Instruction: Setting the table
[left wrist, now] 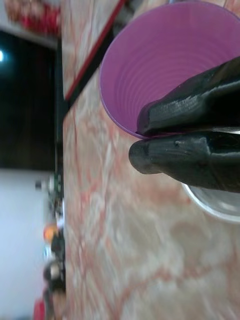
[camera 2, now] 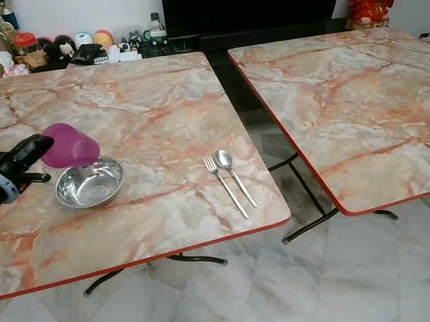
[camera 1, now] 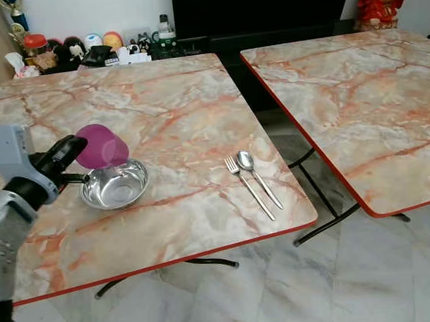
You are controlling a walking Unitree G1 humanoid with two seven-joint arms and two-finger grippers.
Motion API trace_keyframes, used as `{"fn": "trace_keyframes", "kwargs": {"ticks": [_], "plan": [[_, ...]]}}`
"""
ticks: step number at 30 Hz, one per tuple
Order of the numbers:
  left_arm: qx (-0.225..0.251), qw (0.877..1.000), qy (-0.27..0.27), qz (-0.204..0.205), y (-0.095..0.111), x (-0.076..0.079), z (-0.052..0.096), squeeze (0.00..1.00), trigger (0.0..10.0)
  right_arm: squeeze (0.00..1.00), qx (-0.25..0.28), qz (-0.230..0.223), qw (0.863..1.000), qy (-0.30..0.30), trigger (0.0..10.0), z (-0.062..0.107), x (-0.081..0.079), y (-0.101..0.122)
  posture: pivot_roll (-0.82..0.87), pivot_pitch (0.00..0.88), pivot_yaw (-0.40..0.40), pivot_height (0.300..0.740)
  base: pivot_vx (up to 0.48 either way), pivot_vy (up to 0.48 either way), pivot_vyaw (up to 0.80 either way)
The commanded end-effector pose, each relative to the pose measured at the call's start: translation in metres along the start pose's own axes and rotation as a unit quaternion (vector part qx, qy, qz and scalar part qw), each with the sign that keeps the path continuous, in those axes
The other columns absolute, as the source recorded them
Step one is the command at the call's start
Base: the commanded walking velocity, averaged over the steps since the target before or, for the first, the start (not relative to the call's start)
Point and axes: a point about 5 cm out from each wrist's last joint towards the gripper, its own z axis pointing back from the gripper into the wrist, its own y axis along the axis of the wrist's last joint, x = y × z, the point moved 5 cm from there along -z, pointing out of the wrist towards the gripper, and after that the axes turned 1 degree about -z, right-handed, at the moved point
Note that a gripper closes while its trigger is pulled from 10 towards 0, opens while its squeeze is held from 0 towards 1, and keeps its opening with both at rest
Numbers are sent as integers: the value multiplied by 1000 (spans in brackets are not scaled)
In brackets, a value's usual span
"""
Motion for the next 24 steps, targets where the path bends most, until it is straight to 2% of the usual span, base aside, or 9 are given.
{"fn": "trace_keyframes", "kwargs": {"ticks": [1, 3, 4, 6, 8, 14, 20, 24], "plan": [[3, 999, 33, -7, -4, -10, 2, 0, 10000, 0, -16, 5, 1000, 1, 10000, 2, 0, -11, 68, 124, 13, 740, 0, 0, 0], [5, 999, 39, -6, -7, -10, 2, 0, 10000, 0, -16, 5, 1000, 0, 10000, 2, 0, -11, 63, 112, 14, 740, 0, 0, 0], [16, 999, 27, 7, -8, -2, -1, 0, 10000, 0, -16, 4, 1000, 0, 10000, 2, -1, -11, 56, 107, 13, 740, 0, 0, 0], [34, 999, 19, 20, -4, 4, -1, 0, 10000, 0, -14, 2, 1000, 0, 10000, 2, -1, -11, 52, 101, 12, 740, 0, 0, 0], [40, 999, 24, 5, -2, 4, -2, 0, 10000, 0, -10, -2, 1000, -1, 10000, 2, -1, -10, 53, 86, 15, 740, 0, 0, 0], [61, 997, 40, 8, 1, -1, -3, 0, 10000, 0, -9, -3, 1000, 2, 10000, 2, -2, -10, 54, 69, 18, 740, 0, 0, 0], [55, 998, 29, 4, -3, 5, -4, 0, 10000, 0, -5, 17, 1000, 6, 10000, 2, -3, -8, 54, 58, 17, 740, 0, -382, 0], [59, 998, 30, 3, -3, 5, -5, 0, 10000, 0, 0, 25, 1000, 7, 10000, 2, -3, -6, 55, 70, 17, 740, 0, -454, 634]]}}
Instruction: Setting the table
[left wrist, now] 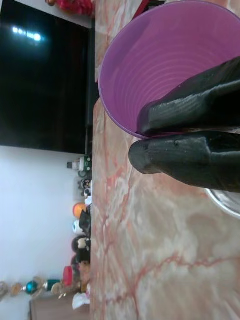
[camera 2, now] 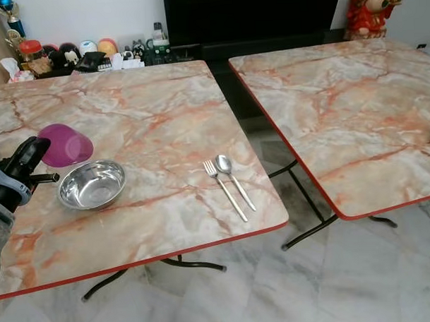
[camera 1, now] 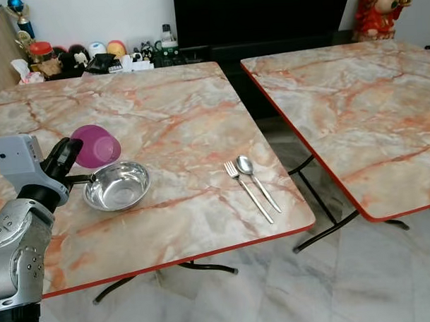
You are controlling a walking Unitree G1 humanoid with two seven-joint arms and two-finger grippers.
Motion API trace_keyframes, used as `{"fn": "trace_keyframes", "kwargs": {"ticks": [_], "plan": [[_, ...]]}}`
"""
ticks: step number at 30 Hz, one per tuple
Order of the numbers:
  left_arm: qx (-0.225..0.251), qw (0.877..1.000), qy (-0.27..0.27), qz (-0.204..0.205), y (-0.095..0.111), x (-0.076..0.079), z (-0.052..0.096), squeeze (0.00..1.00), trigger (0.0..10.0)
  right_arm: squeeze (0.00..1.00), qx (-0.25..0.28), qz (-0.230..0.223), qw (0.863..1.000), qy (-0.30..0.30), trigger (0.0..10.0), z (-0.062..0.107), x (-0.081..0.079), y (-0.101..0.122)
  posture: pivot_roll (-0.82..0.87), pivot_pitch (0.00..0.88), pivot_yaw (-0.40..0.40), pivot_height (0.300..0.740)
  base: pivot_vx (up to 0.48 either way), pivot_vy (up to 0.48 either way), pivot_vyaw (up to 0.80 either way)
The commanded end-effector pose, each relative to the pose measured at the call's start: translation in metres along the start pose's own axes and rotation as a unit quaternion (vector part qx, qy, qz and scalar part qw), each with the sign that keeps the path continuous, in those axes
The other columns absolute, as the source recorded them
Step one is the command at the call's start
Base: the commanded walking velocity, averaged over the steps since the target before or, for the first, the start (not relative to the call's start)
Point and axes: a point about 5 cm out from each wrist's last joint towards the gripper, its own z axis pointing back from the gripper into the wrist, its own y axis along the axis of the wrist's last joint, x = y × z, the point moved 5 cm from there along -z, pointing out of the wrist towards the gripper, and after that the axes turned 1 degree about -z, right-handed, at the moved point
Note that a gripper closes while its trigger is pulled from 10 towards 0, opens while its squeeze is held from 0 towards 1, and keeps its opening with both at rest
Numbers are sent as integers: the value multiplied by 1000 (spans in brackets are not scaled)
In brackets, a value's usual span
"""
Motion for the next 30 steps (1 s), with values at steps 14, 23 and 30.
{"fn": "trace_keyframes", "kwargs": {"ticks": [14, 23, 30], "plan": [[3, 1000, 13, -27, 5, -7, 2, 0, 10000, 0, -7, 15, 1000, -1, 10000, 0, 2, -2, 60, 115, 15, 740, 0, -457, 144], [5, 999, 14, -37, 8, -8, 1, 0, 10000, 0, -3, 32, 999, 2, 10000, 0, 2, 0, 52, 129, 13, 740, 0, -458, 418], [4, 999, 14, -39, 7, -7, 1, 0, 10000, 0, -5, 22, 1000, -2, 10000, 0, 3, -2, 51, 130, 12, 740, 0, -458, 80]]}}
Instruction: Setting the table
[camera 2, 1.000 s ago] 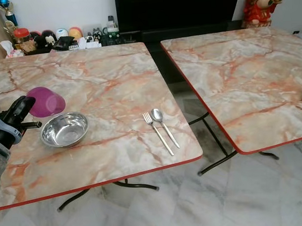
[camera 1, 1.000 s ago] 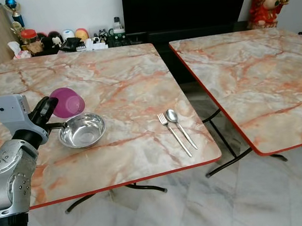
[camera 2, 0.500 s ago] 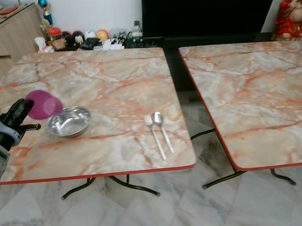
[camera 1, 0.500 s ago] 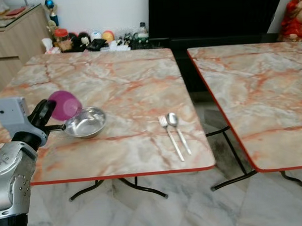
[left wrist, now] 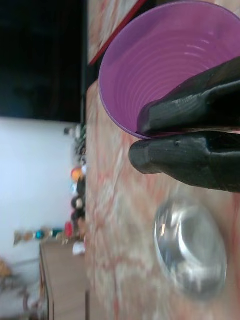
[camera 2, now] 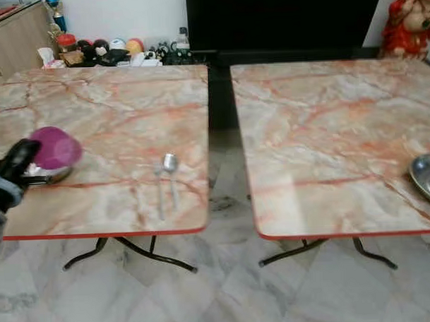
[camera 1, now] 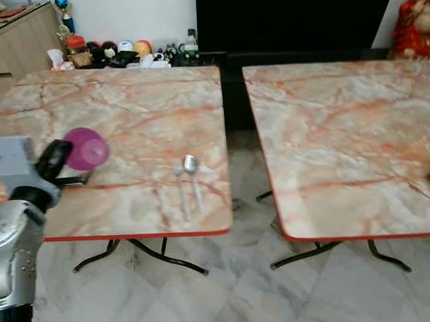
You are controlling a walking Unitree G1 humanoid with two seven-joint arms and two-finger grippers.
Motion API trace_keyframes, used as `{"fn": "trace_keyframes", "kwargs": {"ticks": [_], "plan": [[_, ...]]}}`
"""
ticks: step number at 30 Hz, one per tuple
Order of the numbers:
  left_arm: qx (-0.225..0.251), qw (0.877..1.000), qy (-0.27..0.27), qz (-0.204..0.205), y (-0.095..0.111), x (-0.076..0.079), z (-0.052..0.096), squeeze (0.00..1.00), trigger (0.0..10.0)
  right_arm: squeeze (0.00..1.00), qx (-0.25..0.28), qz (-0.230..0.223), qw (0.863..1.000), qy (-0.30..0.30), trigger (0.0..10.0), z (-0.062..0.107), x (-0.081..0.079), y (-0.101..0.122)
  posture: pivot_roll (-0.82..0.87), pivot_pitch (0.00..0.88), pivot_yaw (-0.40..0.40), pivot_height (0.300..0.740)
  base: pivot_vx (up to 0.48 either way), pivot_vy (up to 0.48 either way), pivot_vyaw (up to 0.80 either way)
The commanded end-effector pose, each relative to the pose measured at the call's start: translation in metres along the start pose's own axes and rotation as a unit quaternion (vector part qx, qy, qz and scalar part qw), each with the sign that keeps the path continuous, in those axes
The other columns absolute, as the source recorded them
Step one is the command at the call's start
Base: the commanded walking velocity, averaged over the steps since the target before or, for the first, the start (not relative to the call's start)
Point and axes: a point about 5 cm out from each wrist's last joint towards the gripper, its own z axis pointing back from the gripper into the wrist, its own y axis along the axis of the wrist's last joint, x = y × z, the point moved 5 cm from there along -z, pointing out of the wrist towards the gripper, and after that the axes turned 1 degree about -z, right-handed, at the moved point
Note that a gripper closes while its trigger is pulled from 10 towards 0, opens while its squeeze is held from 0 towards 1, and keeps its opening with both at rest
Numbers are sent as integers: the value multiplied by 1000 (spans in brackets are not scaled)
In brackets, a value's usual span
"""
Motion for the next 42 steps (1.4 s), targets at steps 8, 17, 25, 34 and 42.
{"fn": "trace_keyframes", "kwargs": {"ticks": [8, 17, 25, 34, 42], "plan": [[12, 1000, -3, -12, 9, -1, 0, 0, 10000, 0, -12, -4, 1000, -2, 10000, 2, 1, -9, 51, 125, 12, 740, 0, -458, 0], [13, 1000, -2, -14, 9, -2, -1, 0, 10000, 0, -13, -2, 1000, -3, 10000, 2, 0, -9, 51, 113, 12, 740, 0, -459, 0], [16, 1000, -5, -18, 10, -1, -3, 0, 10000, 0, -14, 1, 1000, -4, 10000, 2, 1, -10, 51, 108, 10, 740, 0, -458, 0], [19, 1000, -7, -20, 10, 1, -3, 0, 10000, 0, -15, 5, 1000, -6, 10000, 2, 2, -11, 48, 98, 6, 740, 0, -458, 0], [18, 999, -4, -28, 11, 1, -3, 0, 10000, 0, -15, 6, 1000, -6, 10000, 2, 2, -11, 50, 106, 4, 740, 0, -345, 0]]}}
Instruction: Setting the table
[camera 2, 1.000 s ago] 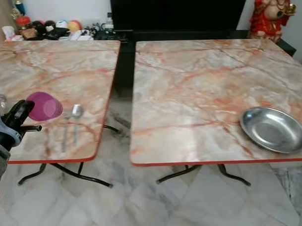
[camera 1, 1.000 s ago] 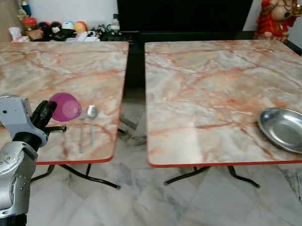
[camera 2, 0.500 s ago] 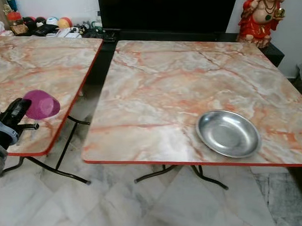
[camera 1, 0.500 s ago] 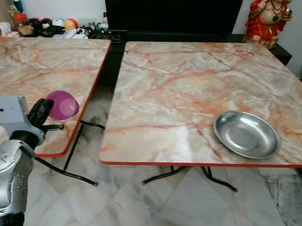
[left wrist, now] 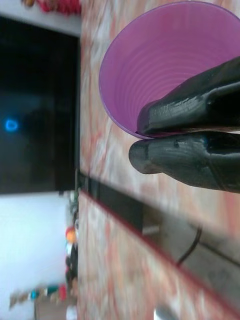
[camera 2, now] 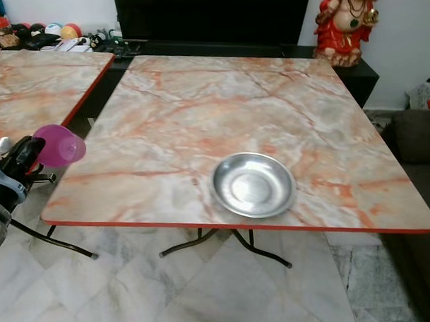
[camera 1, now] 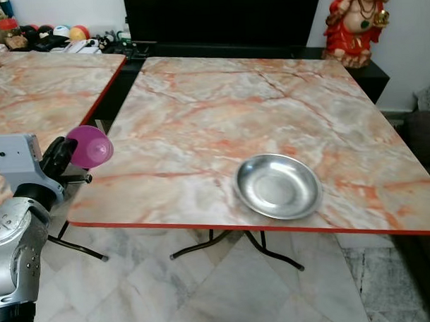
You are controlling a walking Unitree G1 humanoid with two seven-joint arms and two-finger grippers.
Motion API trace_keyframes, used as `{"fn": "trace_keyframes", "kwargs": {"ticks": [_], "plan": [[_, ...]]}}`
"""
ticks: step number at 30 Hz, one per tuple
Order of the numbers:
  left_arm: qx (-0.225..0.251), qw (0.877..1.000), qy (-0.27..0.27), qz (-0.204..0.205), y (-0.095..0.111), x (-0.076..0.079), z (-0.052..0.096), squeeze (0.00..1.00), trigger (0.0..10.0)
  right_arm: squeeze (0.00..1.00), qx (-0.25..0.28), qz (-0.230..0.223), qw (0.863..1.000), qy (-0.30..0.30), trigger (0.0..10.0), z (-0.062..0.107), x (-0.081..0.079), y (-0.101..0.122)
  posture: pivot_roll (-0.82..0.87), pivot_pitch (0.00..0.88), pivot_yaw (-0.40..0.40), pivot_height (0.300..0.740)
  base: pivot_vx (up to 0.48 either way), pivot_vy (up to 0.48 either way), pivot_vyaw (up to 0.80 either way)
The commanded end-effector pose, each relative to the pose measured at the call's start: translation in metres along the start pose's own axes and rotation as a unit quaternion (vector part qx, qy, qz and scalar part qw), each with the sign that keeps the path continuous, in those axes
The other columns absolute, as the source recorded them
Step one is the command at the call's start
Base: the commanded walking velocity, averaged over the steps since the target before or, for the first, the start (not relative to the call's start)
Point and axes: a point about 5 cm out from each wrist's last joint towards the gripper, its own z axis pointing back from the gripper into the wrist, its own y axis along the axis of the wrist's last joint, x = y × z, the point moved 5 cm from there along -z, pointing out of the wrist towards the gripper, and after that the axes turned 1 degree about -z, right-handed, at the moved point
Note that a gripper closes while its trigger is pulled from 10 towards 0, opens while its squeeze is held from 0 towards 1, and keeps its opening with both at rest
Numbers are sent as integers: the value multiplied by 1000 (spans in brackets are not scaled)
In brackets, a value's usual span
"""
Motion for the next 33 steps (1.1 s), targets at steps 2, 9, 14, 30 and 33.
{"fn": "trace_keyframes", "kwargs": {"ticks": [2, 9, 14, 30, 33], "plan": [[12, 1000, 7, -15, 8, -2, -1, 0, 10000, 0, -11, -1, 1000, -5, 10000, 1, 5, -9, 51, 112, 1, 740, 0, 0, 0], [14, 1000, 17, -1, 7, -5, -1, 0, 10000, 0, -11, -2, 1000, -6, 10000, 1, 5, -8, 48, 120, 1, 740, 0, 0, 0], [18, 1000, 19, 3, 10, -7, -1, 0, 10000, 0, -10, -2, 1000, -6, 10000, 1, 5, -7, 47, 121, 1, 740, 108, 0, 0], [11, 1000, 9, -9, 8, -6, -1, 0, 10000, 0, -11, 2, 1000, -3, 10000, 1, 4, -7, 50, 127, -1, 740, 326, 0, 0], [13, 1000, 6, -9, 9, -4, -1, 0, 10000, 0, -11, 2, 1000, -3, 10000, 1, 4, -7, 50, 128, 0, 740, 207, 0, 0]]}}
